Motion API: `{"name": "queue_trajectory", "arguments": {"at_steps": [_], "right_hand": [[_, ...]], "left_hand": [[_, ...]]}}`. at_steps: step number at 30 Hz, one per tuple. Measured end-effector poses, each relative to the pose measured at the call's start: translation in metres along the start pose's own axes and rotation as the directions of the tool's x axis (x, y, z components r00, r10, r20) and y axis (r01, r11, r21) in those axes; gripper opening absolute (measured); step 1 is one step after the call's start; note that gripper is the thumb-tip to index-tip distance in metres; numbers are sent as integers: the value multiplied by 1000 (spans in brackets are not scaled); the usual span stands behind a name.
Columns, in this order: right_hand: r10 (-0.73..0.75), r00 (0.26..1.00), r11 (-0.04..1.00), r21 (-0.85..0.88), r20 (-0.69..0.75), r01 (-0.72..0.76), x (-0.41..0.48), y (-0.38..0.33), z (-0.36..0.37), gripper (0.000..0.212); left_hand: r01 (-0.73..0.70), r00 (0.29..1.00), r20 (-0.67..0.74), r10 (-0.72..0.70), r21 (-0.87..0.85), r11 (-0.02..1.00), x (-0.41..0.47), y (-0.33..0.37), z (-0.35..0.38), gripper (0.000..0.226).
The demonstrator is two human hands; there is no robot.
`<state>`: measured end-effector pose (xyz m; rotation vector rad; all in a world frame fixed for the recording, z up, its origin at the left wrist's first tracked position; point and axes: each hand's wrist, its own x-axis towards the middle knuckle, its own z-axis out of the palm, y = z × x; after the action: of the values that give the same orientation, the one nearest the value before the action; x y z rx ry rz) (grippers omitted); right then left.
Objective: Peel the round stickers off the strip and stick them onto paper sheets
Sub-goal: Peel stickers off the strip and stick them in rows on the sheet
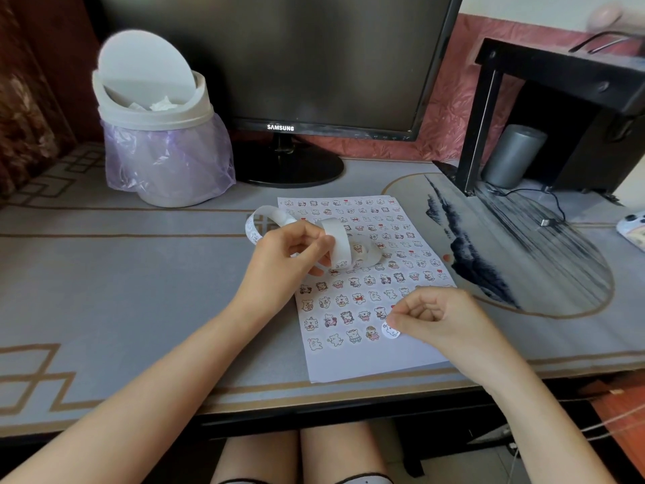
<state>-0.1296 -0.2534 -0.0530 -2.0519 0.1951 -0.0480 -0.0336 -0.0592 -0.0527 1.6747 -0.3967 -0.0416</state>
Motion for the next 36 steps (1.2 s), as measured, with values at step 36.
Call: {"name": "queue_trajectory", "arguments": {"at_steps": [36], "right_hand": [[-87,996,995,-60,-9,86,0,15,2,22]], "left_hand": [[-4,1000,4,4,6,1000,-1,2,1,14]]}}
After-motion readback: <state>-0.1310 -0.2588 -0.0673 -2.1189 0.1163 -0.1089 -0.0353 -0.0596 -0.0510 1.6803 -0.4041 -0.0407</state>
